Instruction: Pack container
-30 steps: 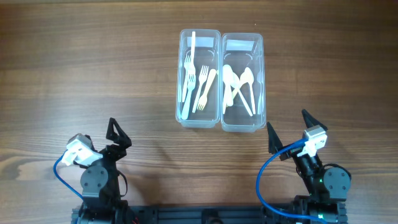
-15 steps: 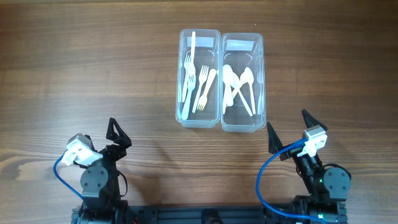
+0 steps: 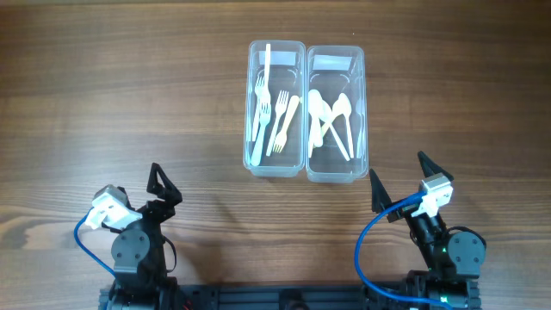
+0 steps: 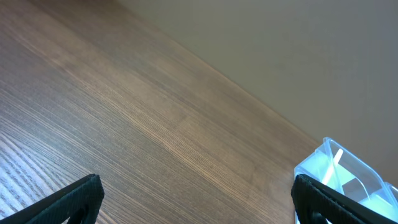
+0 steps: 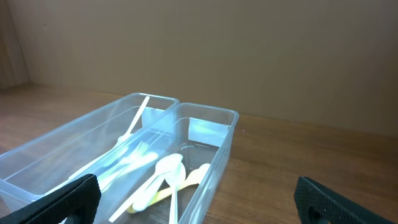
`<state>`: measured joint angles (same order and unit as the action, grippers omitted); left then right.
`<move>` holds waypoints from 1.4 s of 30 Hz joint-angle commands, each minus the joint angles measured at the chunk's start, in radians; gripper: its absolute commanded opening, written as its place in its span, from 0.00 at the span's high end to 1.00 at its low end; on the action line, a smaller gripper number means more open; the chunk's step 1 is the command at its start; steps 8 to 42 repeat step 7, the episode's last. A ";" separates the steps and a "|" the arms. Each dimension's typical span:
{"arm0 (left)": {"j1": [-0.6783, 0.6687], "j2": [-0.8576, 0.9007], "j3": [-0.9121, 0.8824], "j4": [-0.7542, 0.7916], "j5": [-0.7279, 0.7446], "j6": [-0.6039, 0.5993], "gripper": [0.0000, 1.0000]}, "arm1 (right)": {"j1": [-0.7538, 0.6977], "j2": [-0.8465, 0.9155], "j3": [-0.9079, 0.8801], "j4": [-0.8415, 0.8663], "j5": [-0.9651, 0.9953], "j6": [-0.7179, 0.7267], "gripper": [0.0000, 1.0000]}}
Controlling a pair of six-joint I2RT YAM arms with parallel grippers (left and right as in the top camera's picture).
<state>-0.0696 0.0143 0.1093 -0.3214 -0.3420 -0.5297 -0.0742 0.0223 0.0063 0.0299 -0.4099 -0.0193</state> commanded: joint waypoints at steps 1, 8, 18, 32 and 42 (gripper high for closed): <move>0.006 -0.011 -0.008 0.003 0.016 0.001 0.00 | 0.005 -0.005 -0.001 0.003 0.010 0.020 0.00; 0.006 -0.011 -0.008 0.003 0.016 0.001 0.00 | 0.005 -0.005 -0.001 0.003 0.010 0.019 0.00; 0.006 -0.011 -0.008 0.003 0.016 0.001 0.00 | 0.005 -0.005 -0.001 0.003 0.010 0.019 0.00; 0.006 -0.011 -0.008 0.003 0.016 0.001 0.00 | 0.005 -0.005 -0.001 0.003 0.010 0.019 0.00; 0.006 -0.011 -0.008 0.003 0.016 0.001 0.00 | 0.005 -0.005 -0.001 0.003 0.010 0.019 0.00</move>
